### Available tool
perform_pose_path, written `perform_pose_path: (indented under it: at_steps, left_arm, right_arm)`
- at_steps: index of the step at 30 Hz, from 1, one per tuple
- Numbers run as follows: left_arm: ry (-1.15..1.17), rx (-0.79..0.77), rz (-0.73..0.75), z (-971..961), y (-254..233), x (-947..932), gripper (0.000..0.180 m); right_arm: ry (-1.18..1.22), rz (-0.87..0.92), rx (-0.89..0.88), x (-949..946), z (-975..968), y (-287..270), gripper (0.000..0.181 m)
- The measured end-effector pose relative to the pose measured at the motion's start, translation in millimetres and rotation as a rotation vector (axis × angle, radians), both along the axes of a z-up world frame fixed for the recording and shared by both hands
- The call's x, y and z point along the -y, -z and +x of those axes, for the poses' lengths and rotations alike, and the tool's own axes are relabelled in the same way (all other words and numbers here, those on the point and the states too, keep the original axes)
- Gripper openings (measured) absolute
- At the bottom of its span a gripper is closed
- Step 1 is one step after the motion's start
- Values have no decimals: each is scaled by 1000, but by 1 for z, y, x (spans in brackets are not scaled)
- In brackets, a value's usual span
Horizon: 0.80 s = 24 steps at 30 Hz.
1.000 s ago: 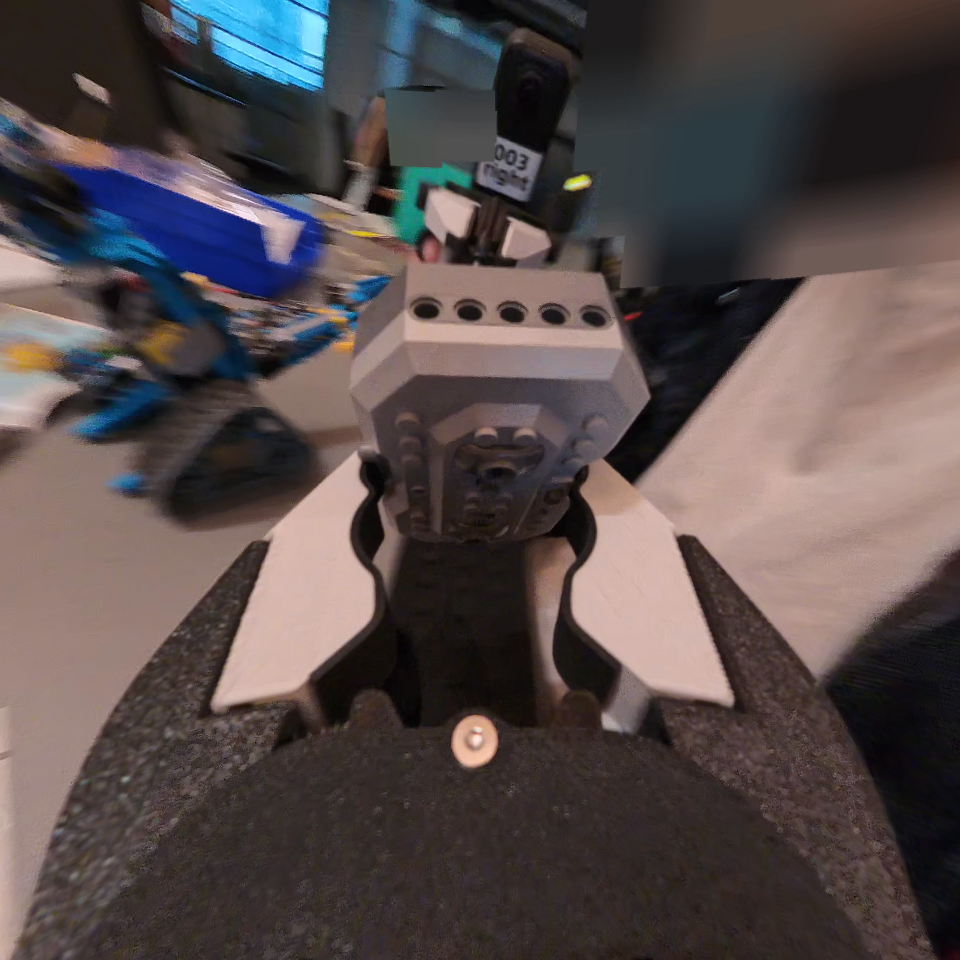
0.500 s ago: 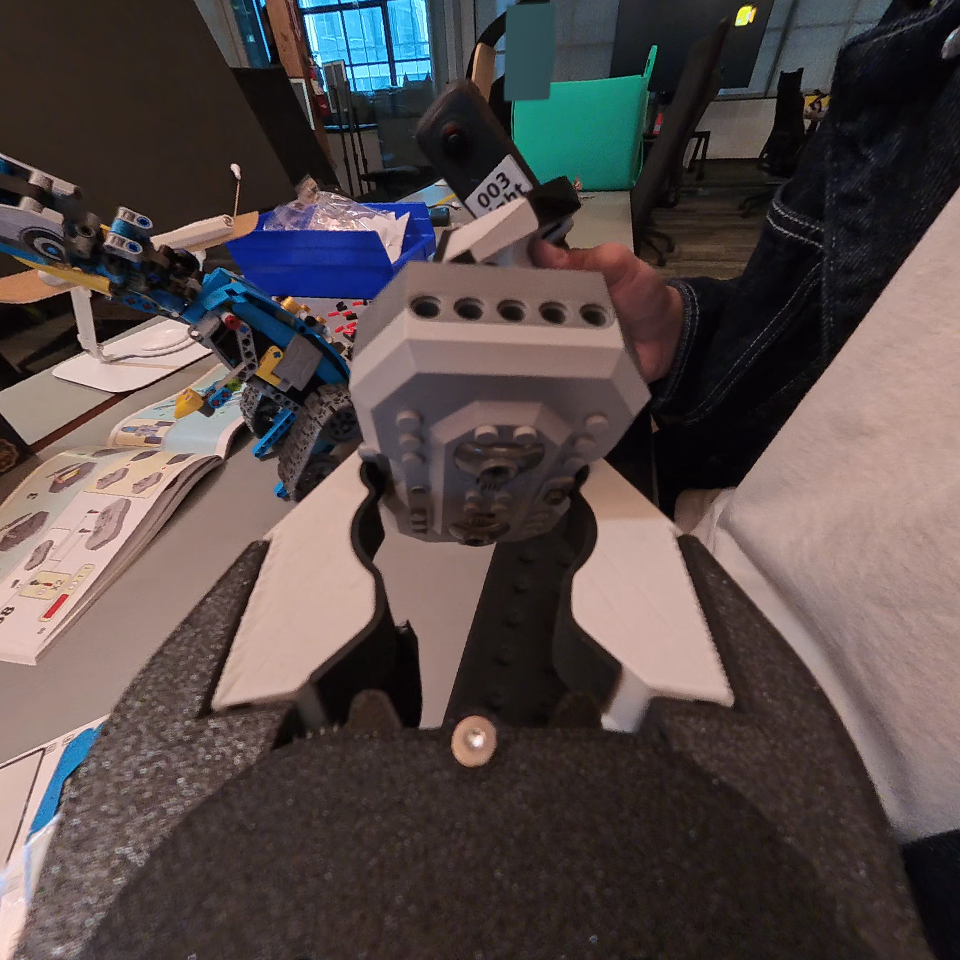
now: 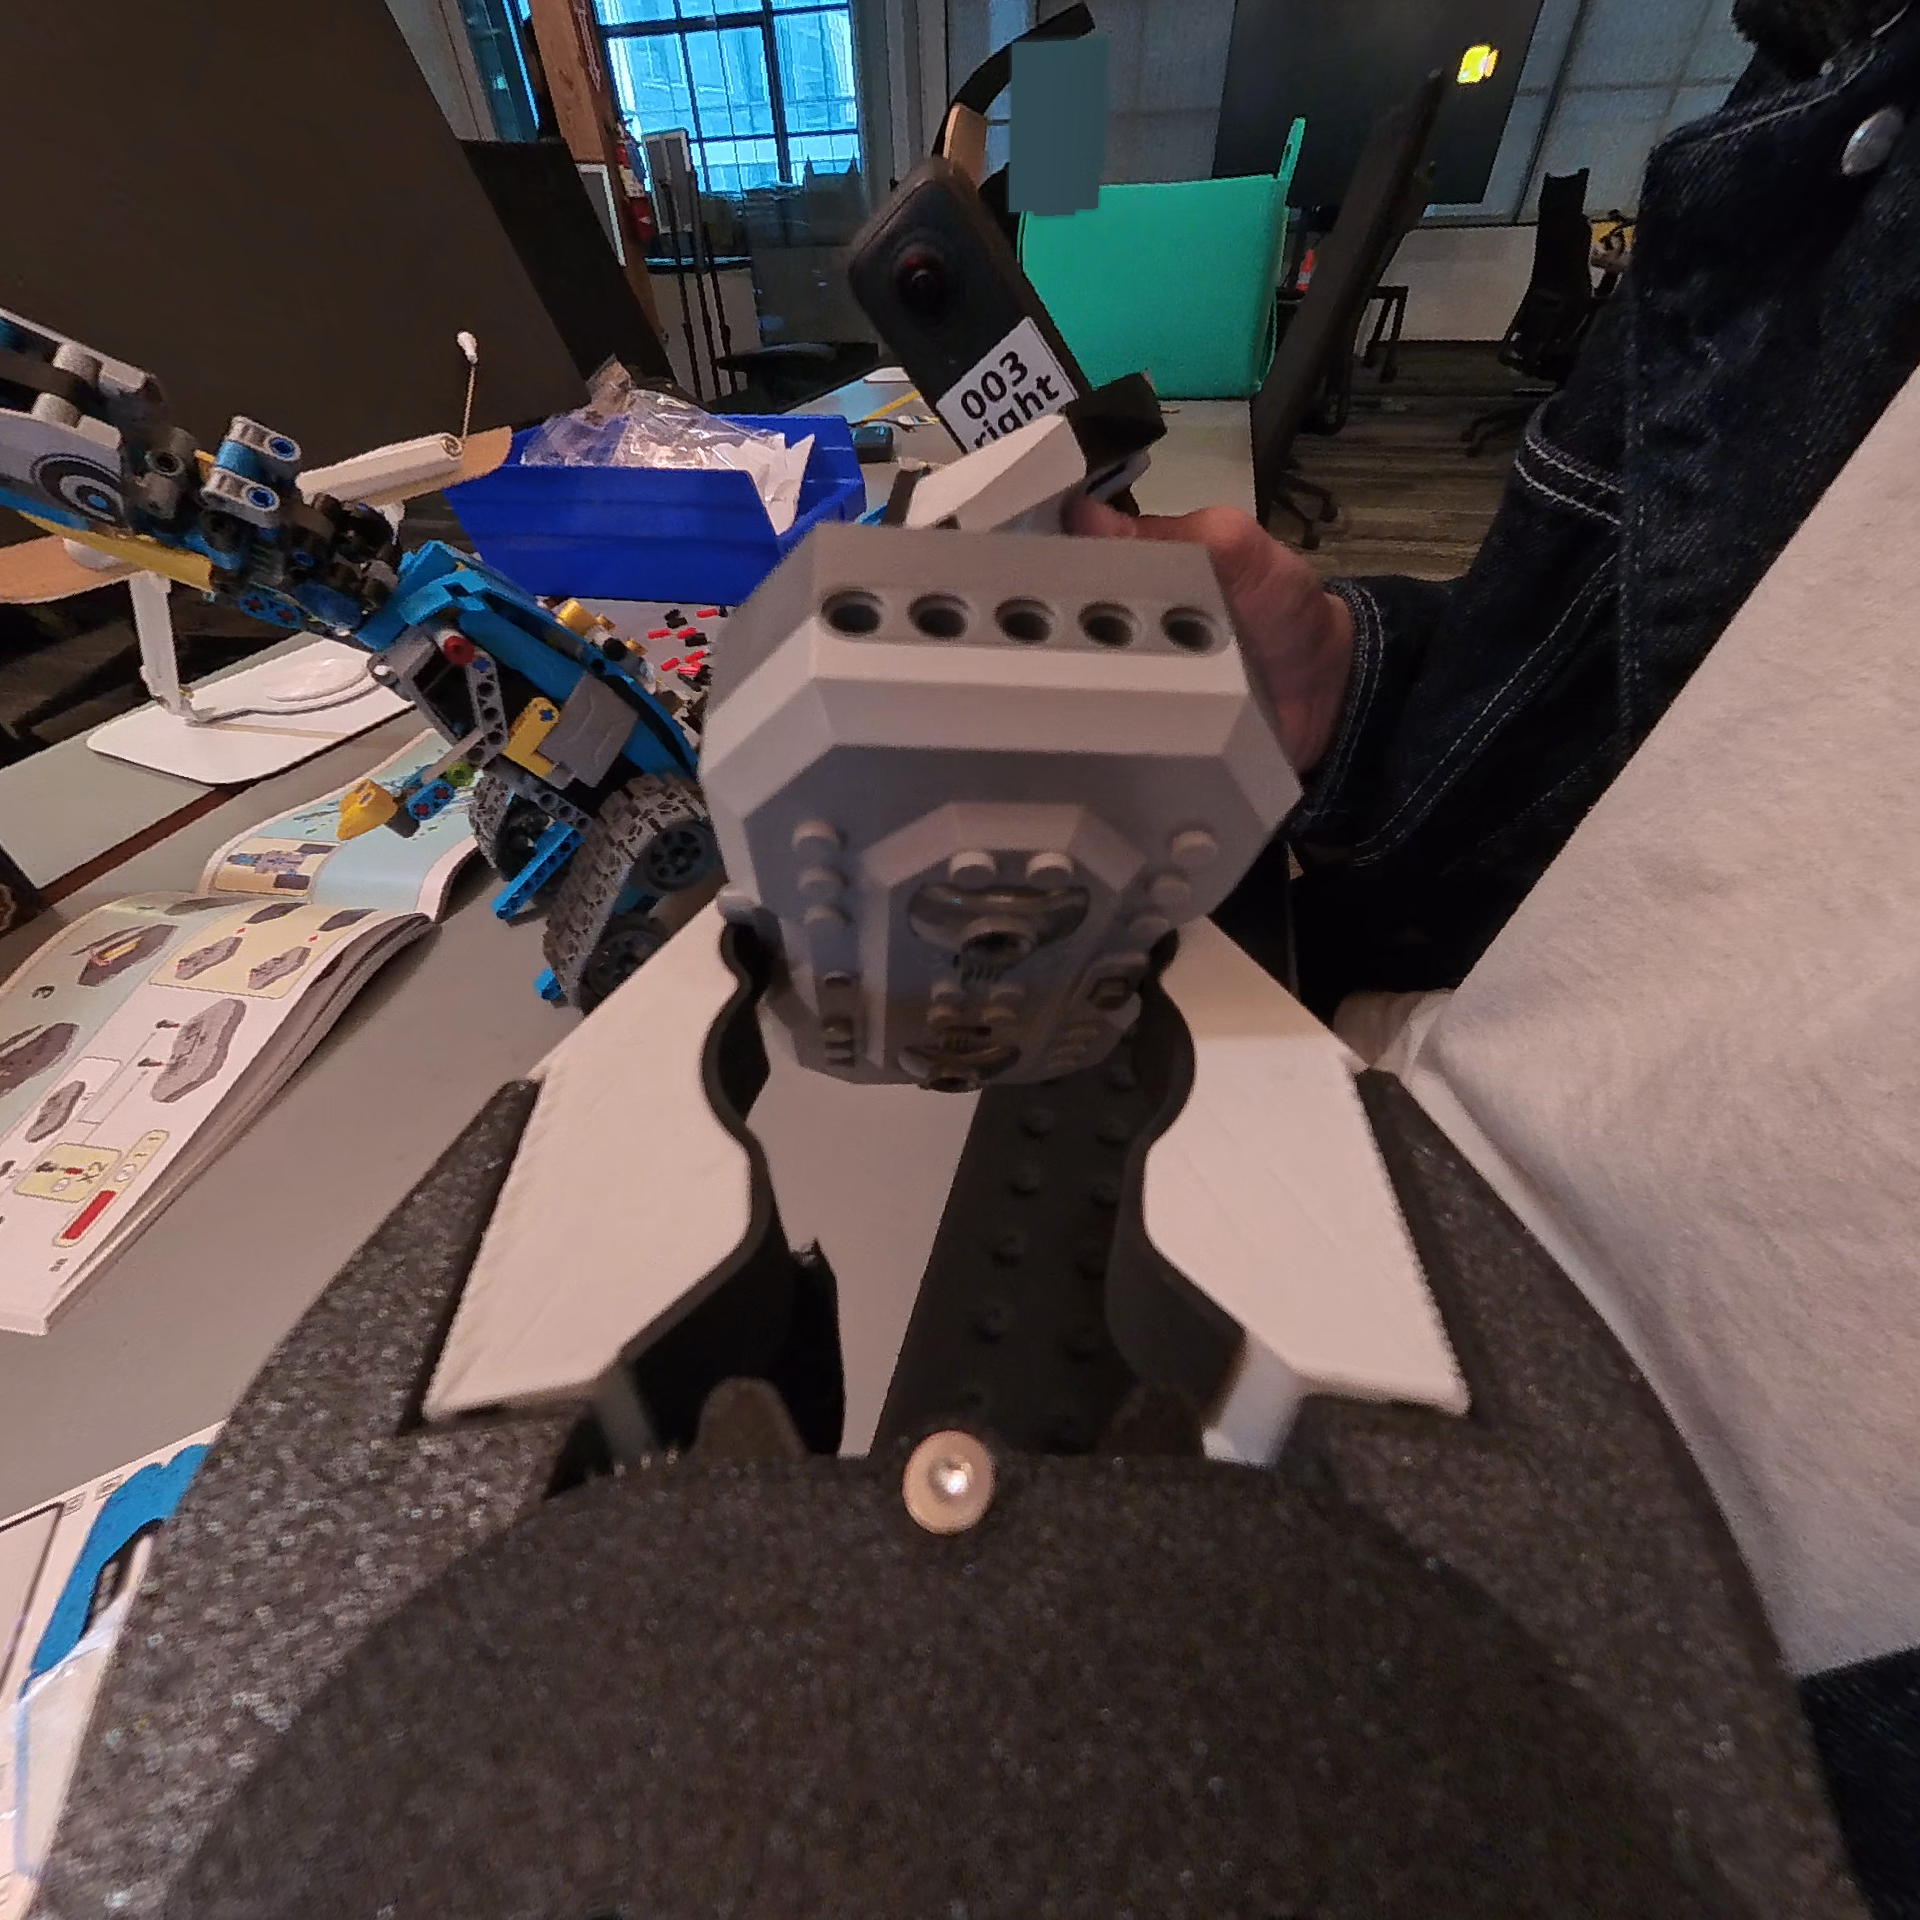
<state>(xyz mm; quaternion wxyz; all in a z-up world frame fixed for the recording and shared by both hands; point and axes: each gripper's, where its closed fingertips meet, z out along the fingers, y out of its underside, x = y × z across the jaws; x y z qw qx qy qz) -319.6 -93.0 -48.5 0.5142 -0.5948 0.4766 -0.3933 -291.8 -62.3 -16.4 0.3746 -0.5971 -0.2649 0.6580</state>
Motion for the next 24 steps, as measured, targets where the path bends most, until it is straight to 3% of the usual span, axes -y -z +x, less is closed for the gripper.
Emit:
perform_pose_path:
  at_steps: [24]
  left_arm:
    - [36,-8,-33,1,2,9,69]
  right_arm:
    - [-16,31,24,5,0,2,12]
